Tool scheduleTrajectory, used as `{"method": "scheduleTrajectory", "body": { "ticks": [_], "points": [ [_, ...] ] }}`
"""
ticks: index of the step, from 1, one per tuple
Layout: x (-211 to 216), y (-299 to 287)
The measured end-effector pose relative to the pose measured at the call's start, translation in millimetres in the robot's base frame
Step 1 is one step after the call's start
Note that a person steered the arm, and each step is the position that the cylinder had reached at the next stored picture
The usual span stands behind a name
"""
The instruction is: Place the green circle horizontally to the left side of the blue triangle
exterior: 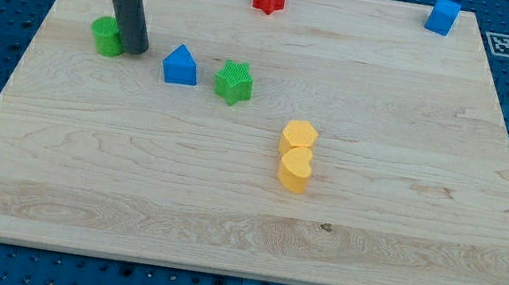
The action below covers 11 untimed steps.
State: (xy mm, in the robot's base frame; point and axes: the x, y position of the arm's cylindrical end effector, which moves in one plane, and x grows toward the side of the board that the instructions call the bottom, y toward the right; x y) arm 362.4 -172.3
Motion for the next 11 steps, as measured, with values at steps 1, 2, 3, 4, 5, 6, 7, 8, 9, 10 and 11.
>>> {"method": "scheduleTrajectory", "body": {
  "ticks": [1,2,3,4,5,6,7,8,9,10,11],
  "points": [
    [-23.0,0.0],
    [-31.3,-0.2],
    [-43.0,-23.9],
    [-43.9,-36.9],
    [-42.1,-36.9],
    [-30.9,-36.9],
    [-24.3,-36.9],
    [-24.3,-36.9],
    [-35.1,-9.0],
    [-31.4,16.1],
    [-0.9,16.8]
  ]
}}
